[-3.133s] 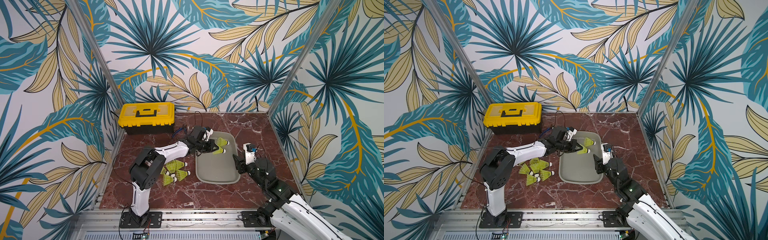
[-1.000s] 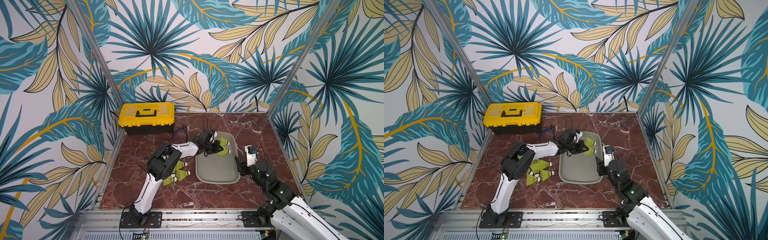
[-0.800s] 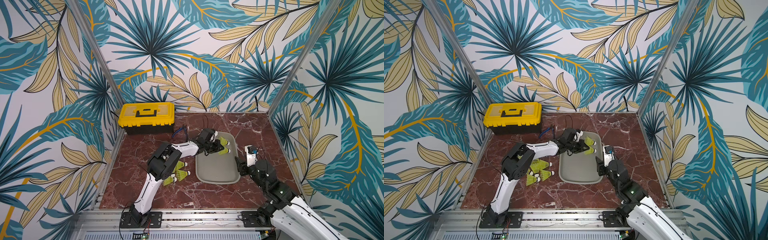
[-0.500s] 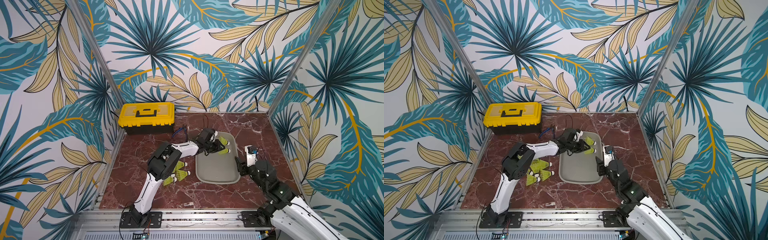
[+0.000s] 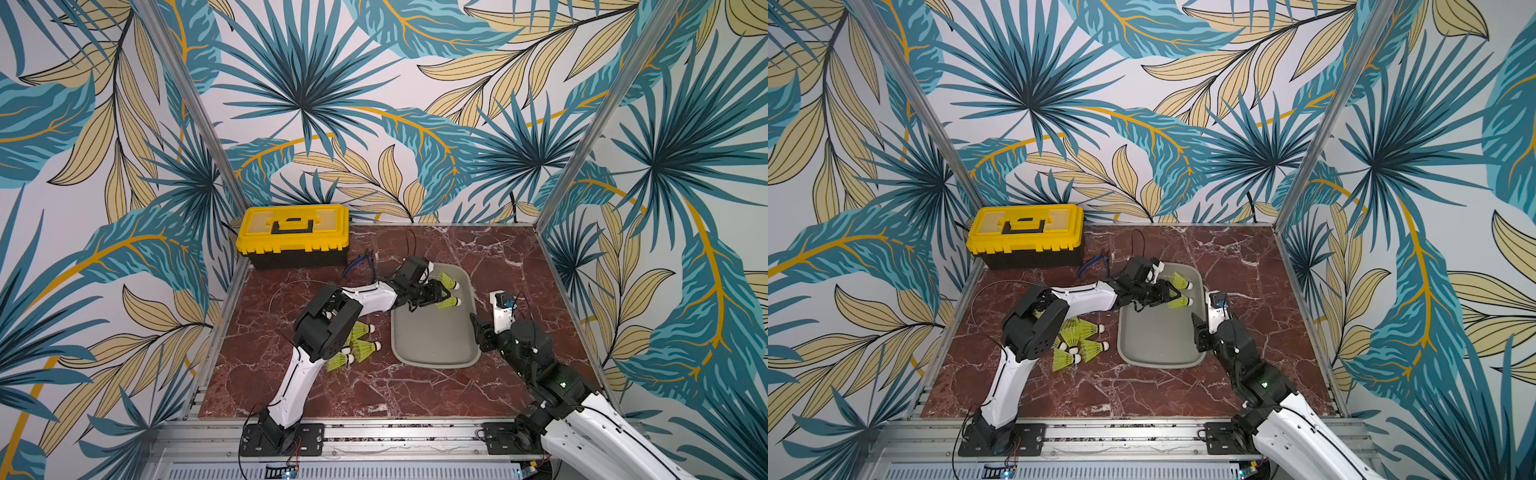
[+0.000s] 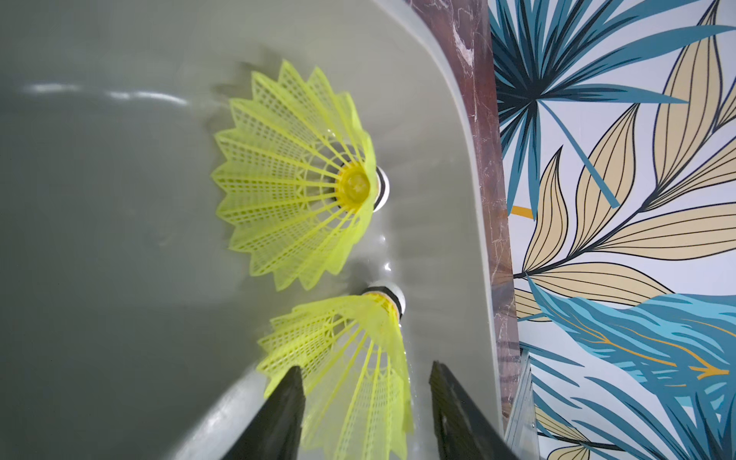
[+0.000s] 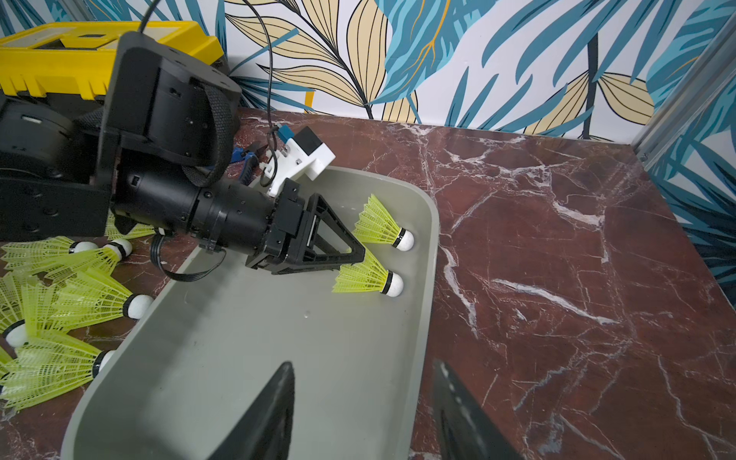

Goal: Put the shuttlecocks into the storage box
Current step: Place the shuttlecock in the storage box.

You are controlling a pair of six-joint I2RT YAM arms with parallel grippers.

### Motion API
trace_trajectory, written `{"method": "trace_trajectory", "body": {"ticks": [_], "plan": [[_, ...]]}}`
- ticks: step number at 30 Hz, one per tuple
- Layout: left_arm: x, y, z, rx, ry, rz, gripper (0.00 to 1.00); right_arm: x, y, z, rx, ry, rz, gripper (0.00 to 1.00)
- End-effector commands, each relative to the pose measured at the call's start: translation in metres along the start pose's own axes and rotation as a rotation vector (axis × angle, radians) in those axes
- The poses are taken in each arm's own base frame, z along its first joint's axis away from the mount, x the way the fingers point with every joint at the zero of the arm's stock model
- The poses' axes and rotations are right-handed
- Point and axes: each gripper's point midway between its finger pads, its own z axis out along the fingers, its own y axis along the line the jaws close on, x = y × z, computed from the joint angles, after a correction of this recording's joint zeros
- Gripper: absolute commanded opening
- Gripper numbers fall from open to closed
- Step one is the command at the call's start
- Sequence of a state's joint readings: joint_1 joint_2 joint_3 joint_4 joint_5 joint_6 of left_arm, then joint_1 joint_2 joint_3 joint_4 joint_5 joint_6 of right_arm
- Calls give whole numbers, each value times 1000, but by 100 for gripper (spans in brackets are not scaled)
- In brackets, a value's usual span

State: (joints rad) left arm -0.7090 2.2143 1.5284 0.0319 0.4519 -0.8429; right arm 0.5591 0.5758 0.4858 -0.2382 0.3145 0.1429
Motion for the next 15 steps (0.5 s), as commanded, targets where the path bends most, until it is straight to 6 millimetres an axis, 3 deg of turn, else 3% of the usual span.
{"method": "trace_trajectory", "body": {"ticks": [1,9,15], "plan": [[-13,-18,-24,5,-53,54,55,13,-4,1,18,29,-4,55],[-20,-19,-59,-50,-94,115,56,14,-6,0,30,30,-13,55],[-27,-16,-99,-125,-142,172,56,14,-6,1,28,29,-17,56]]}}
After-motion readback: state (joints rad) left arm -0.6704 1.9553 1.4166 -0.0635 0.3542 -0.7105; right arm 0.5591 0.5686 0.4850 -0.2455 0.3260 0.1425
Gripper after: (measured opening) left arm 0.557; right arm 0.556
